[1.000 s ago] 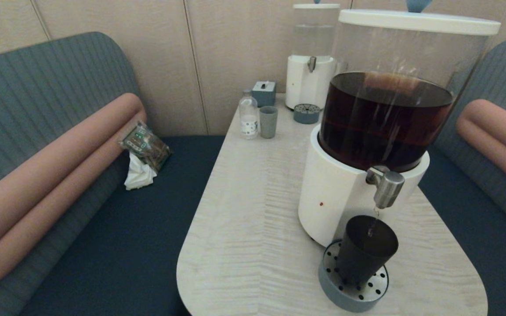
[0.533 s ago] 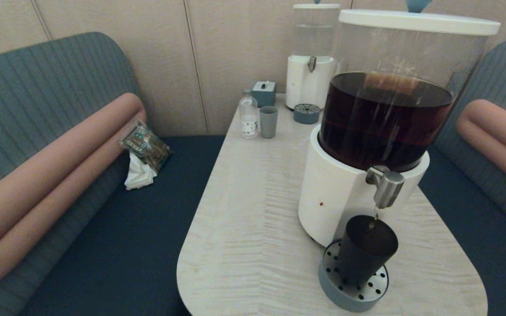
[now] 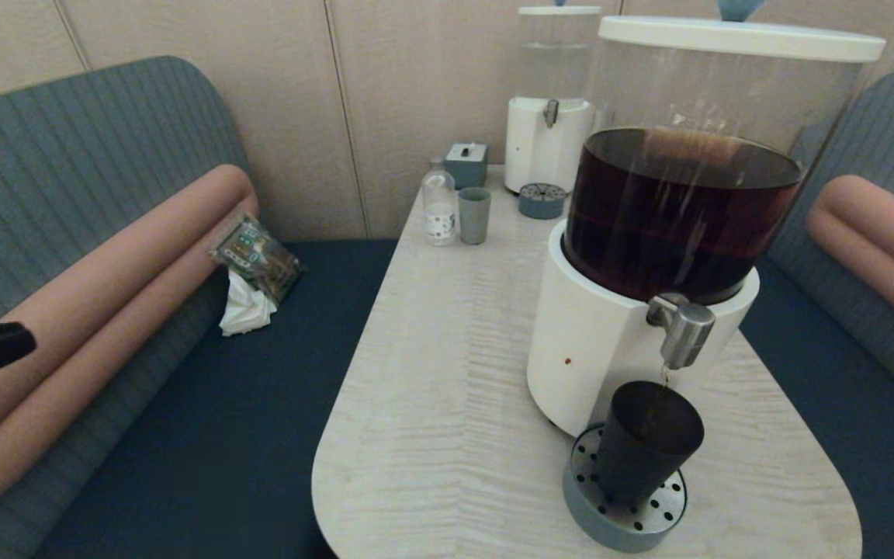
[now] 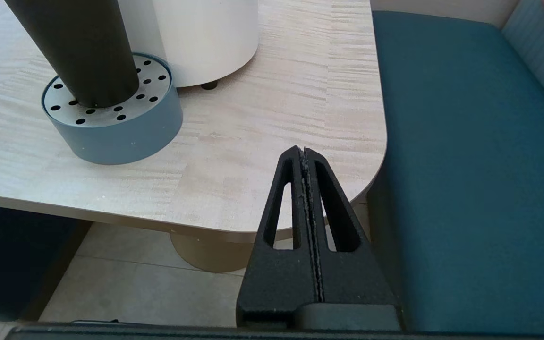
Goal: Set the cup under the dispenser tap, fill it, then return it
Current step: Turn off the faucet
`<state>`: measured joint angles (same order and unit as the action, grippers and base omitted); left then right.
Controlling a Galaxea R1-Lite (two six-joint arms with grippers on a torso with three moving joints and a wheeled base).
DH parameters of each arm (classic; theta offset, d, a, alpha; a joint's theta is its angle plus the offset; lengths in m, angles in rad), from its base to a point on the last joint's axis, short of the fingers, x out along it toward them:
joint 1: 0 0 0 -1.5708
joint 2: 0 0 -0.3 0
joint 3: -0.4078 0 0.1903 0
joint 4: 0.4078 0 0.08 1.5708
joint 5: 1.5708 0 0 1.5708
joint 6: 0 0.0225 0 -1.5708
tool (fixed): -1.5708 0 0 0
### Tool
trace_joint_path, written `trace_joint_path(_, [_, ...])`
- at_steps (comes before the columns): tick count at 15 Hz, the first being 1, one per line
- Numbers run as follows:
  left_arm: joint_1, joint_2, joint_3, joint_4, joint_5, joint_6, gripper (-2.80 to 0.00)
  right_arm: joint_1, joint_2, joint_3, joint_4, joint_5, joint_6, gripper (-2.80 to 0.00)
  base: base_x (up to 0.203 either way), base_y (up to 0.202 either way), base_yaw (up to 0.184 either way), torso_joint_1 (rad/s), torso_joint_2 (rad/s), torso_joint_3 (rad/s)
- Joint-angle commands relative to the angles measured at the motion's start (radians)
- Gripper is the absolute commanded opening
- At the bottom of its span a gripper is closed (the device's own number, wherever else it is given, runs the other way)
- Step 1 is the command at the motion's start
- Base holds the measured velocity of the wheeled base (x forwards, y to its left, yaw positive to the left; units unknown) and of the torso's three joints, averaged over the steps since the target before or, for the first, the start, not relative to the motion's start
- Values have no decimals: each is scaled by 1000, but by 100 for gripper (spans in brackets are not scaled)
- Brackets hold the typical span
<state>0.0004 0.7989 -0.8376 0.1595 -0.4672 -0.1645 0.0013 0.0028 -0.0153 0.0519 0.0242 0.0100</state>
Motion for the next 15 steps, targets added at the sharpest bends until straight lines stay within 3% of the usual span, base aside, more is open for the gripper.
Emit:
trace_joint_path(1, [-27, 143, -32, -18, -17, -6, -280, 0, 1, 0, 0, 0, 1, -280, 0, 0, 0, 0, 0, 0])
trace_joint_path(4, [-41, 246, -58, -47, -31, -8, -280, 0, 2, 0, 0, 0, -1, -280, 0, 0, 0, 0, 0, 0])
trace_joint_path(7, [-123, 358, -90, -45, -92, -50, -280, 0, 2, 0, 0, 0, 1, -280, 0, 0, 0, 0, 0, 0])
trace_joint_path(10, [-255, 486, -223, -43, -173, -146, -280, 0, 2, 0, 0, 0, 1, -280, 0, 0, 0, 0, 0, 0])
trace_joint_path(15, [-521, 699, -401, -32, -182, -157, -280, 0, 2, 0, 0, 0, 1, -280, 0, 0, 0, 0, 0, 0])
